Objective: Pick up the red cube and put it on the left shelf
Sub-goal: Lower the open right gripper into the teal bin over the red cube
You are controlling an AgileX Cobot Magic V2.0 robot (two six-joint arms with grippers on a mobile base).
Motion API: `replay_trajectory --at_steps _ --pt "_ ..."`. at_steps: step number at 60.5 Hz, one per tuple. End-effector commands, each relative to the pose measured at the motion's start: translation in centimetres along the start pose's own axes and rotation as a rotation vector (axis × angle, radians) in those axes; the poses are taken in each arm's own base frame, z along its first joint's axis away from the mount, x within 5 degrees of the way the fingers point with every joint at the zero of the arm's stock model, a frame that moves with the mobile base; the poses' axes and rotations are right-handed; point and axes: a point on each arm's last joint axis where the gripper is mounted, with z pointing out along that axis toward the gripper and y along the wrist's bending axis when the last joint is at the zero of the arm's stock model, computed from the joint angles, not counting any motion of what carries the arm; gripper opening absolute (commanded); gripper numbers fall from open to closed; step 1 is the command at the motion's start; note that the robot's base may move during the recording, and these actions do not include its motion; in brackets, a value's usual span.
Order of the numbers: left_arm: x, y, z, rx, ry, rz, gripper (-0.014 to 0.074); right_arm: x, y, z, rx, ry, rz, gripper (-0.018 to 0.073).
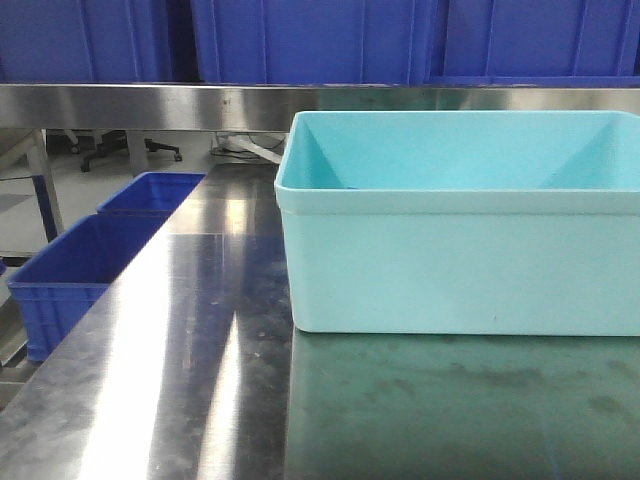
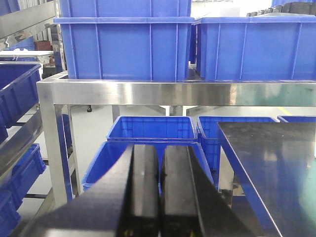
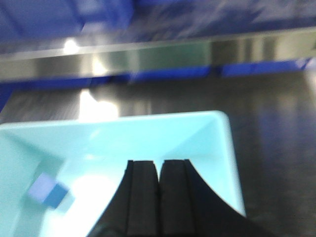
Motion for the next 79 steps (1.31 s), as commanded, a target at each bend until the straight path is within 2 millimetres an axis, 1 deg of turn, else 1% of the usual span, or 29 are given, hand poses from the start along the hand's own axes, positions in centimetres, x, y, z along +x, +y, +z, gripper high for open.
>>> replay_trajectory --at_steps 1,7,10,17,23,26,27,31,34,35,37,40,49,64,79 --pt "0.0 0.0 -0.1 0.002 -0.073 0.0 0.0102 -2.2 1.6 0.9 -0.05 -0.042 -0.012 0.0022" --pt "0.0 0.0 -0.1 0.002 -0.073 0.0 0.0102 -2.2 3.0 3.5 -0.084 0.009 -0.034 0.0022" --pt "0.0 0.0 -0.1 0.002 -0.073 0.0 0.0102 -2.1 3.7 4.4 -0.102 0.028 -0.045 0.0022" --pt "0.0 0.0 -0.1 0.002 -0.073 0.0 0.0102 -1.1 5.1 7.0 -0.126 0.094 -0.066 0.0022" --pt "0.0 0.0 -0.1 0.002 -0.073 0.0 0.0102 -0.3 5.7 8.6 -0.133 0.144 -0.077 0.0027" --pt "0.0 0.0 -0.1 0.002 -0.073 0.0 0.0102 0.2 6.0 9.2 -0.135 0.174 -0.083 0.0056" --pt "0.0 0.0 -0.1 0.002 -0.073 0.0 0.0102 0.3 6.0 9.3 -0.135 0.181 -0.083 0.0074" --pt "0.0 0.0 -0.1 0.002 -0.073 0.0 0.0102 1.0 6.2 10.0 -0.135 0.22 -0.089 0.0213" --pt "0.0 0.0 -0.1 0.002 -0.073 0.0 0.0102 1.4 6.2 10.4 -0.132 0.246 -0.091 0.0392" --pt "0.0 0.0 -0.1 0.002 -0.073 0.0 0.0102 1.5 6.1 10.4 -0.131 0.253 -0.091 0.0437" --pt "0.0 0.0 -0.1 0.002 -0.073 0.0 0.0102 1.7 6.1 10.7 -0.128 0.268 -0.092 0.0515" --pt "0.0 0.0 -0.1 0.002 -0.073 0.0 0.0102 1.9 6.1 10.8 -0.126 0.28 -0.092 0.0606" --pt "0.0 0.0 -0.1 0.002 -0.073 0.0 0.0102 2.1 6.0 11.0 -0.124 0.294 -0.093 0.0566" --pt "0.0 0.0 -0.1 0.002 -0.073 0.0 0.0102 2.7 5.9 11.0 -0.117 0.356 -0.098 0.0565" --pt "0.0 0.0 -0.1 0.002 -0.073 0.0 0.0102 4.4 5.6 12.3 -0.098 0.475 -0.102 0.0565"
